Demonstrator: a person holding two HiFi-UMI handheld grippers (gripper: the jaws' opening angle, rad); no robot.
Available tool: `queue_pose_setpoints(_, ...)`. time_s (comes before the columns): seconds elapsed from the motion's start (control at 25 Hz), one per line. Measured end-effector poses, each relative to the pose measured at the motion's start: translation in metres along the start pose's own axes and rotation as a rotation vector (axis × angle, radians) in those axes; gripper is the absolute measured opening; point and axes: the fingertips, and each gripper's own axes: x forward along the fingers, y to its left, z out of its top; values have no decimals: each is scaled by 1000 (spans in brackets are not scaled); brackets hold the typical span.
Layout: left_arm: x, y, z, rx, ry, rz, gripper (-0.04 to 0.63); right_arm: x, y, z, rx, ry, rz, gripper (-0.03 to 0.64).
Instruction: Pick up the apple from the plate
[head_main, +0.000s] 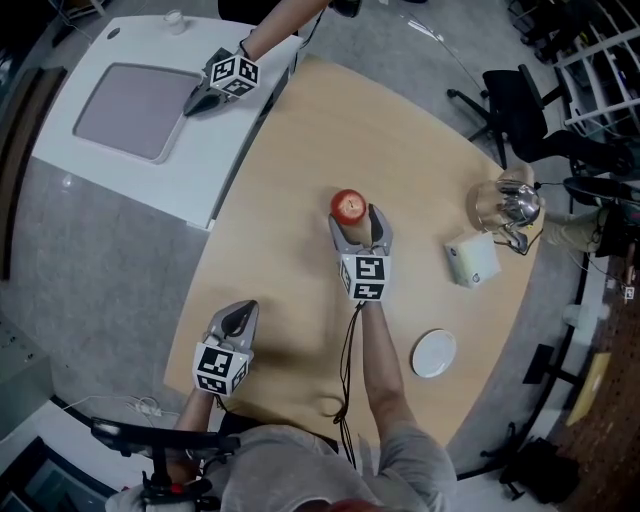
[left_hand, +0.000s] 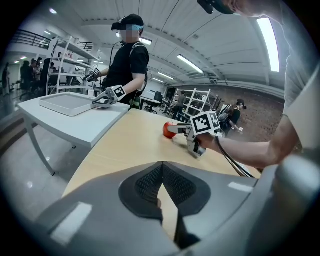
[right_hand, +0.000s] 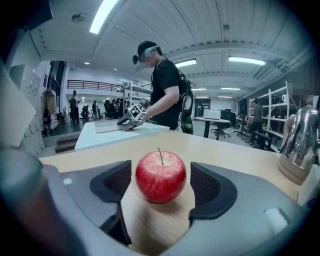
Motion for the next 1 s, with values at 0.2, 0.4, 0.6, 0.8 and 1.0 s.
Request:
queue_pose_setpoints(0.2,0,-1,2,11,-12,-3,20,-7,-4,5,-6,-16,-15,364)
queue_pose_setpoints(0.4,0,-1,5,25,-28,-9,20,-18,-2,12,-18,-54,-16,335)
queue_pose_setpoints(0.6,3,0,9,39,-49,-13,20,-26,-4,15,-32,-71,-32,267)
queue_pose_setpoints(0.8,-2,-5,10,51,-68,-19,20,-42,-3,14,-37,-81,-50,205)
queue_pose_setpoints(1.0,-26,-31,18,66,-88,-12,20,-82,-1,26,-40,-93,-50,149)
